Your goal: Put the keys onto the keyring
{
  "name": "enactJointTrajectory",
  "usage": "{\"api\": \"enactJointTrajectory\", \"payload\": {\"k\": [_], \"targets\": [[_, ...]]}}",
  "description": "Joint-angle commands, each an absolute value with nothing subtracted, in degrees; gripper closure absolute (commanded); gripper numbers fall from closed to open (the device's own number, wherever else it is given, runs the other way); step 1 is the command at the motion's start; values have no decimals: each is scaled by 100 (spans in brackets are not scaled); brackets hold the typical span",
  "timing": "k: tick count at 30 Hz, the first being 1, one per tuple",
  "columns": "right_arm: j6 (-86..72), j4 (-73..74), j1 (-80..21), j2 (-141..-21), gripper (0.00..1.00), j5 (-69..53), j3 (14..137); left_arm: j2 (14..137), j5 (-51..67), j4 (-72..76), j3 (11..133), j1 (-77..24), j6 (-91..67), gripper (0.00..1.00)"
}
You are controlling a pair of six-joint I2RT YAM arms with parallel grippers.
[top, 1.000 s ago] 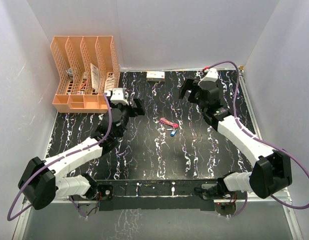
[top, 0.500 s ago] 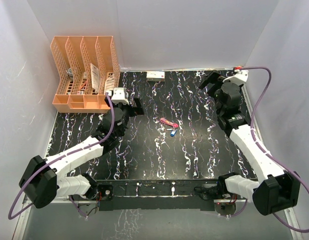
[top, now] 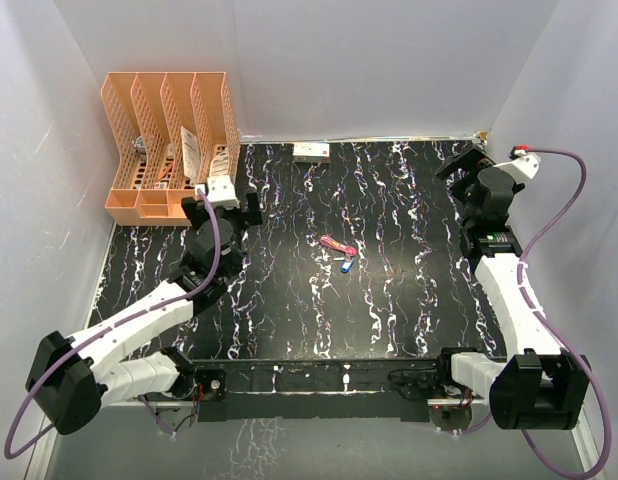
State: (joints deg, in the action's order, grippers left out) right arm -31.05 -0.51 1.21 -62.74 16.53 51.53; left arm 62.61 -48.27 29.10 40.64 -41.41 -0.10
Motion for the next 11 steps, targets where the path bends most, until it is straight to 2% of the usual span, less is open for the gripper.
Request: {"api": "enactJointTrajectory", "payload": {"k": [1,11], "targets": [[-3259,-230,191,-6271,2,1254,5190,5828,-5586,2841,4134,-4104,583,1],[-3300,-128,229,-6170,2,1025,5244,5467,-5594,2916,4000,-4103,533,2]]}}
